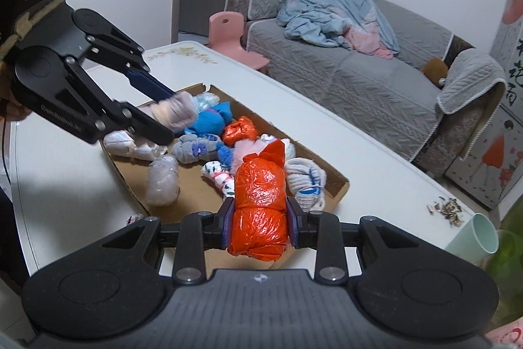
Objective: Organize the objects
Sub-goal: 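Carry the lavender roll and orange bundle into the box and lower them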
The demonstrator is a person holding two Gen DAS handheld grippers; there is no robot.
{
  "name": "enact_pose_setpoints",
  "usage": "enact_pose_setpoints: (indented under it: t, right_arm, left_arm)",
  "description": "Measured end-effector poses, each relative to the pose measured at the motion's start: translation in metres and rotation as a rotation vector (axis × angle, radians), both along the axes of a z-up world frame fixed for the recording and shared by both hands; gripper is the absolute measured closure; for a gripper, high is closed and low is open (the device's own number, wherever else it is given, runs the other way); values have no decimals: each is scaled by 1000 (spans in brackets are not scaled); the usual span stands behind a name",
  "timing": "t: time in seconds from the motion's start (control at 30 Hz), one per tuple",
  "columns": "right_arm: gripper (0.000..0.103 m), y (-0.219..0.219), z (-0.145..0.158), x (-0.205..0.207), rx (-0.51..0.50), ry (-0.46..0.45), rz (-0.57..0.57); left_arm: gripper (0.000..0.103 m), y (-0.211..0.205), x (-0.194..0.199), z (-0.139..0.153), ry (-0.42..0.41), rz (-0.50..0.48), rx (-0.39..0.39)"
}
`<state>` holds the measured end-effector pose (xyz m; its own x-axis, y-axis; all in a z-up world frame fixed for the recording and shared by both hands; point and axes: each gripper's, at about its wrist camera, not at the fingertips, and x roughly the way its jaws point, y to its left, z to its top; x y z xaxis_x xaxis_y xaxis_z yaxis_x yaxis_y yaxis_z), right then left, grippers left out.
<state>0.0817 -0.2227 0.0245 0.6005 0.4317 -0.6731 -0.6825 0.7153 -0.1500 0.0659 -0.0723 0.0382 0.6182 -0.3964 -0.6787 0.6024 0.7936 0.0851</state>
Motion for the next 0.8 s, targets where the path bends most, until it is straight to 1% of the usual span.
enact_pose_setpoints:
  t: [0.17, 0.37, 0.5, 0.8]
  right_arm:
    - [74, 3, -9, 7, -2, 27, 8]
    - [74, 8, -29, 19, -14, 78, 22]
    - [74, 9, -42, 25, -7, 104, 37]
    - [74, 8, -66, 38, -19, 146, 39]
  left_arm:
    - [56, -5, 11, -19, 36, 3, -17]
    - [56, -13, 26, -47, 103, -3, -20]
    - [56, -16, 31, -62, 124, -9, -26]
    - [56, -18, 48, -91, 171, 35, -37]
